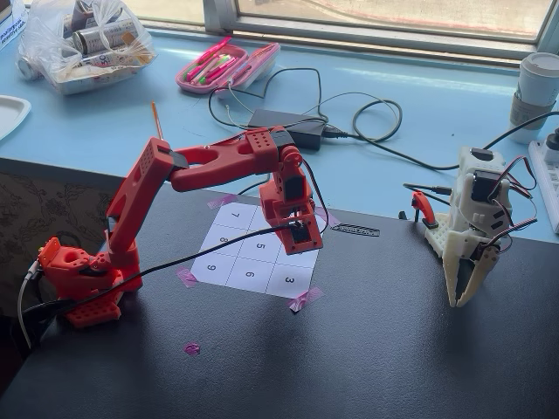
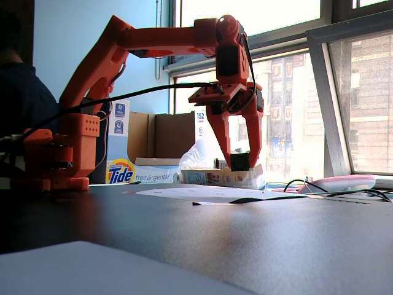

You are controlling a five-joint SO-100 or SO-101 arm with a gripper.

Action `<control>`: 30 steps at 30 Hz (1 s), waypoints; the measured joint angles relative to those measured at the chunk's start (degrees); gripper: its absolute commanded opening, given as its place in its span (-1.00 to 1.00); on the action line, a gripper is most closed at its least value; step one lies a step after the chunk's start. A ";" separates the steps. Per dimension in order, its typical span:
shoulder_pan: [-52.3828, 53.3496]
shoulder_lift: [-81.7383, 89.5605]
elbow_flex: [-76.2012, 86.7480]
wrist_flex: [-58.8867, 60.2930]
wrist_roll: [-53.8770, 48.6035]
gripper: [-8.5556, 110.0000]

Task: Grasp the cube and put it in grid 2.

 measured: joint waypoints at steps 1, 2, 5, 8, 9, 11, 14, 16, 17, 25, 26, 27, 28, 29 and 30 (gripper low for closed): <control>0.44 -0.62 0.00 -0.44 0.00 -0.86; 0.70 -1.23 0.00 -0.79 0.00 -0.86; 0.97 -3.34 0.00 -1.76 0.00 -0.86; 0.53 -5.36 0.00 -2.81 0.00 -0.86; 0.44 -5.80 0.00 -3.25 0.00 -0.86; 0.35 -6.59 0.00 -4.04 0.00 -0.86; 0.09 -7.91 -1.32 -4.22 0.00 -0.86; -0.62 -8.88 -3.08 -4.22 0.18 -0.86; -1.23 -9.05 -3.87 -4.13 0.18 -0.86; -2.55 -11.34 -7.82 -2.55 0.79 -0.80; -2.99 -11.60 -7.82 -2.20 0.70 -0.72; -3.25 -11.60 -7.82 -1.85 0.70 -0.66; -3.43 -11.60 -7.82 -1.49 0.44 -0.58; -3.52 -11.60 -7.65 -1.41 0.00 -0.52; -3.52 -11.60 -7.56 -0.97 -0.26 -0.46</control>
